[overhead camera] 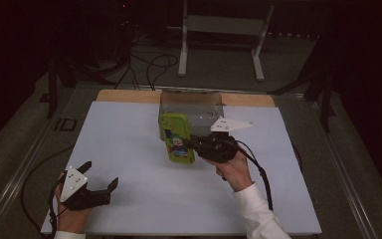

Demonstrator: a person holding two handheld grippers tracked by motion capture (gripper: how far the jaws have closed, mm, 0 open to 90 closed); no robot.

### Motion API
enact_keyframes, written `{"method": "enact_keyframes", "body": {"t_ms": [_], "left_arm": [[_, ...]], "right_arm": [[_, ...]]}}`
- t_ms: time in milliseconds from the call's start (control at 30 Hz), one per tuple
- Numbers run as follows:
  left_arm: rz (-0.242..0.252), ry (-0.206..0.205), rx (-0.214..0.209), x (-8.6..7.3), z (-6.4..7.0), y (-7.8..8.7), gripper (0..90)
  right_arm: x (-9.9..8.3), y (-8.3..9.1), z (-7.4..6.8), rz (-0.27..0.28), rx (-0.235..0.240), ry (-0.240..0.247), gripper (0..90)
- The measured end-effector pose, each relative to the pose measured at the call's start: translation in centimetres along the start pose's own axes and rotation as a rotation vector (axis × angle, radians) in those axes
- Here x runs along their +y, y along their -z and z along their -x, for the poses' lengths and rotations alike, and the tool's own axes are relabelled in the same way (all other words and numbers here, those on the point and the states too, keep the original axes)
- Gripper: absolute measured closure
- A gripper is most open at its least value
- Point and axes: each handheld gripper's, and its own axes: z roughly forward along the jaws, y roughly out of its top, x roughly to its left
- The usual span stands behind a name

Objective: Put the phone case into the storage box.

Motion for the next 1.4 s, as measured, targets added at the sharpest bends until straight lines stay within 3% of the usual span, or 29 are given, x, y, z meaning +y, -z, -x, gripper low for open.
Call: {"method": "enact_keyframes", "body": {"t_ms": [200,367,767,1033,1400], "left_arm": [[-0.004,0.017,0.016,-0.4,-0.2,0.1,0.0],[-0.006,0.047,0.033,-0.6,-0.4,0.1,0.0],[-0.013,0.037,0.041,-0.7,-0.2,0.0,0.0],[-0.019,0.038,0.046,-0.7,-0.3,-0.1,0.0],[-0.030,0.034,0.047,-0.8,-0.2,-0.2,0.0]], "right_arm": [[0.6,0.0,0.4,-0.019,-0.046,-0.040,78.0],[1.0,0.0,0.4,-0.035,-0.063,-0.044,78.1],[2.5,-0.1,1.1,-0.065,-0.114,-0.071,78.0],[3.0,0.0,2.1,-0.086,-0.144,-0.157,78.0],[4.0,0.2,3.1,-0.116,-0.193,-0.202,78.0]]}}
